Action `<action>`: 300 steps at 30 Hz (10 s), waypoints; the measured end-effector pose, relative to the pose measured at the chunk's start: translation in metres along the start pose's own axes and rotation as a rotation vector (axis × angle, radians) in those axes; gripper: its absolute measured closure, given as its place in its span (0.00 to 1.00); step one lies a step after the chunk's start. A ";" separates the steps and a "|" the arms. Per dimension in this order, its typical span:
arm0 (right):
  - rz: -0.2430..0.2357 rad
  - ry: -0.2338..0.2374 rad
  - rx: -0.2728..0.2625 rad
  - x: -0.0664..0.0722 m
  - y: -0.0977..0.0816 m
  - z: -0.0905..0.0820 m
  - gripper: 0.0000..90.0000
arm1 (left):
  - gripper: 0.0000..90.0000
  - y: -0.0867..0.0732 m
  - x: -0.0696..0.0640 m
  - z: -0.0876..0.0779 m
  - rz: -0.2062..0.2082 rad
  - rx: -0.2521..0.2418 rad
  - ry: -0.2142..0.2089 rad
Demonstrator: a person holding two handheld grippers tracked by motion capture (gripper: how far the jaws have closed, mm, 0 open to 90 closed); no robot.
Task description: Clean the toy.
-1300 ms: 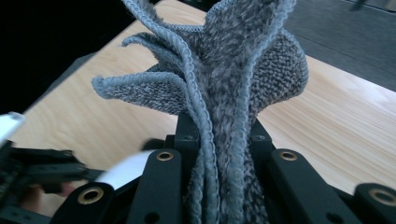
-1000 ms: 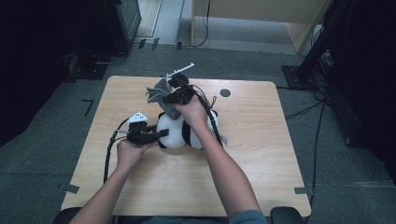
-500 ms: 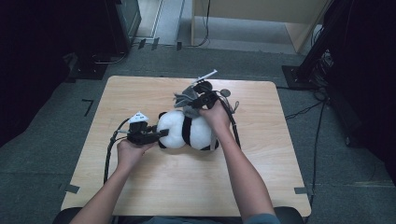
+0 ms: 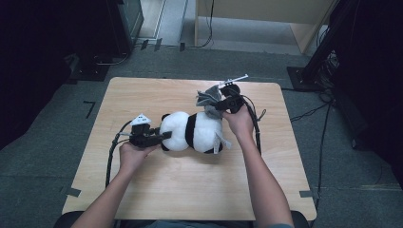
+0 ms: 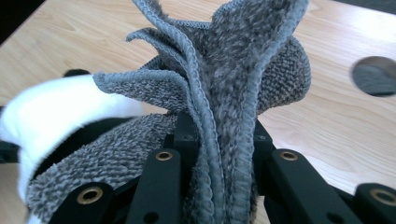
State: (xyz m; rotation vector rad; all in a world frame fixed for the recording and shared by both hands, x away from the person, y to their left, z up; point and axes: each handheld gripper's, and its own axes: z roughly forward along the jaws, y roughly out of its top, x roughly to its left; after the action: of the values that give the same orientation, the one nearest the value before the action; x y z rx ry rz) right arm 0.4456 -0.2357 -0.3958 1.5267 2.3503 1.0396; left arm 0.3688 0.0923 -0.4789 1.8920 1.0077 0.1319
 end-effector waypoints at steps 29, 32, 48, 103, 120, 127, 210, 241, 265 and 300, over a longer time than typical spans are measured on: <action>-0.107 0.196 -0.072 0.104 0.008 0.002 0.82 | 0.61 -0.001 0.001 -0.002 -0.005 -0.018 -0.014; -0.123 0.223 -0.062 0.118 0.006 0.012 0.82 | 0.62 -0.001 0.001 -0.004 -0.017 -0.015 -0.008; -0.143 0.174 0.048 0.114 -0.007 0.047 0.83 | 0.36 -0.007 0.012 -0.010 -0.018 -0.041 -0.060; -0.017 -0.027 -0.047 0.003 -0.033 -0.044 0.82 | 0.57 -0.017 0.002 0.003 0.027 -0.050 -0.023; -0.130 0.151 -0.082 0.093 0.008 -0.018 0.82 | 0.58 -0.014 -0.003 0.001 0.026 -0.055 -0.009; -0.131 0.216 -0.046 0.127 0.009 0.024 0.82 | 0.58 -0.014 -0.004 0.000 0.018 -0.057 -0.007; 0.018 0.048 -0.206 -0.007 -0.083 -0.026 0.81 | 0.63 -0.014 -0.001 -0.002 0.016 -0.015 -0.018; 0.130 0.066 -0.051 -0.030 -0.115 0.015 0.82 | 0.64 -0.014 0.000 -0.002 0.002 -0.009 -0.017; 0.042 0.069 -0.294 -0.008 -0.071 -0.054 0.82 | 0.63 -0.018 -0.003 -0.004 0.010 -0.023 -0.005; 0.058 -0.016 -0.162 -0.013 -0.101 -0.004 0.83 | 0.64 -0.012 -0.003 -0.003 -0.008 -0.018 -0.013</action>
State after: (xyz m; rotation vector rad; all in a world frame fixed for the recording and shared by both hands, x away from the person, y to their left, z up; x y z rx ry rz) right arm 0.3740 -0.2727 -0.4586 1.5448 2.1644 1.1941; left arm 0.3582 0.0950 -0.4859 1.8701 1.0023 0.1238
